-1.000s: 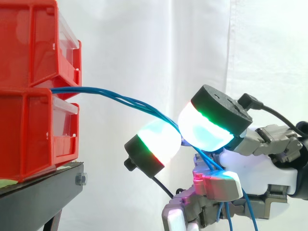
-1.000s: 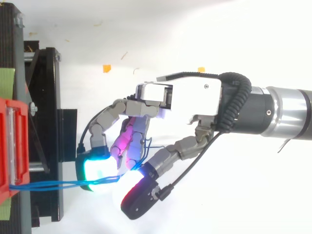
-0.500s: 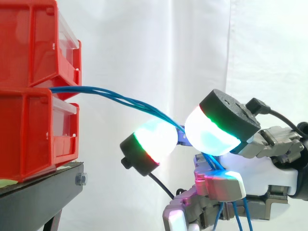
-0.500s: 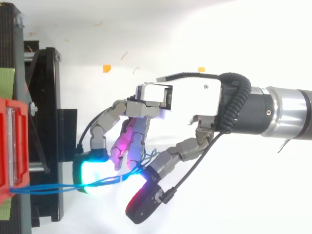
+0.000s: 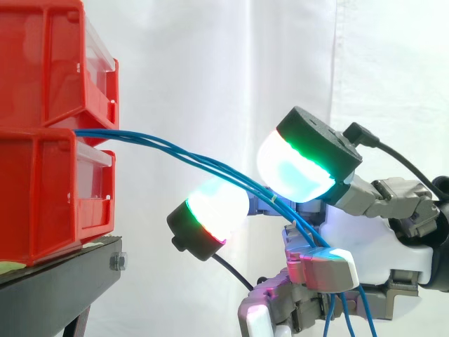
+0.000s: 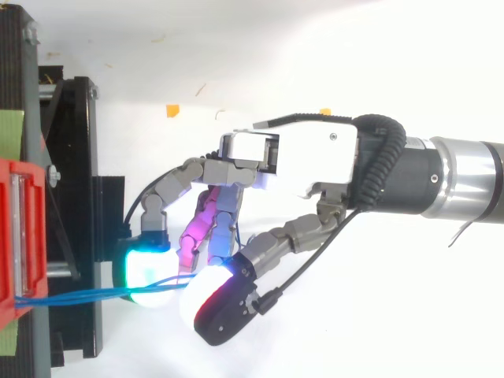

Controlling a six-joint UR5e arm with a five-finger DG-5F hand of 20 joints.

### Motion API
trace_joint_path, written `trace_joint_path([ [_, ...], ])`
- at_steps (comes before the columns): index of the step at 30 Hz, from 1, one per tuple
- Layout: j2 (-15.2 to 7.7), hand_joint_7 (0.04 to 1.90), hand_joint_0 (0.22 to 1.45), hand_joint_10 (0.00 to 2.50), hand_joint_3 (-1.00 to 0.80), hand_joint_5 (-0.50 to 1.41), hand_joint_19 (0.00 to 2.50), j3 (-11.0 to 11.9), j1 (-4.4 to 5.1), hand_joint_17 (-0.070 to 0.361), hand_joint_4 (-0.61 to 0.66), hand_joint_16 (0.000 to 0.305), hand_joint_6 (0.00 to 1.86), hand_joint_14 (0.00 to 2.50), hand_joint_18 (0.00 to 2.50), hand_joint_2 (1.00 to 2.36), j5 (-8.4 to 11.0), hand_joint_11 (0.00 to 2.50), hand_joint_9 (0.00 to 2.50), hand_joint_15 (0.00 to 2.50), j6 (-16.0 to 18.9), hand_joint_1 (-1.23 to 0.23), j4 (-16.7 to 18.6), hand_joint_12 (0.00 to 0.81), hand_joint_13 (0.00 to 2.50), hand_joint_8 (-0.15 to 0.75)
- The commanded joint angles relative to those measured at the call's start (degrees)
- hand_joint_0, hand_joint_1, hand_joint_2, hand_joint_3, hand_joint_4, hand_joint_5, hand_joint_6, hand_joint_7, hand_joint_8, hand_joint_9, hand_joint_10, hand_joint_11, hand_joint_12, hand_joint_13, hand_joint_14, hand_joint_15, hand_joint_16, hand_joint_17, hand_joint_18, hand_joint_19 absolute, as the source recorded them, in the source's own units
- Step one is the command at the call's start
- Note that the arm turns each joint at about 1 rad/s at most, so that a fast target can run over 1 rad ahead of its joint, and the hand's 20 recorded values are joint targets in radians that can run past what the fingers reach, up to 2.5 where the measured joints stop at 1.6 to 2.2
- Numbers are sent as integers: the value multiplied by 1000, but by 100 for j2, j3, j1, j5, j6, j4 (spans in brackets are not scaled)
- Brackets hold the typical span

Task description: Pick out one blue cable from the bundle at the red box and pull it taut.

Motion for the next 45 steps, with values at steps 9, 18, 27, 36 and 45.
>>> trace_joint_path([
  [9,-1,925,599,34,-188,-57,671,7,-2,97,-105,43,897,19,856,1021,-9,794,1437,415,2,-809,-1,318,1017,297],
  [18,-1,946,631,34,-130,-60,657,-2,6,100,-82,45,921,19,873,1023,-9,815,1418,424,2,-895,-1,325,1020,305],
  [27,8,1085,777,35,-202,-70,668,-2,-2,95,-148,42,939,18,858,1024,-9,823,1425,438,2,-942,-1,313,1030,289],
  [36,-1,1010,804,35,-500,-68,634,7,-2,92,-229,41,957,19,897,1000,-9,812,1440,430,2,-952,-1,306,1052,292],
  [45,-1,938,648,35,-500,-62,645,15,-2,92,-194,41,952,18,897,1000,-9,810,1444,433,2,-928,-1,303,1052,282],
])
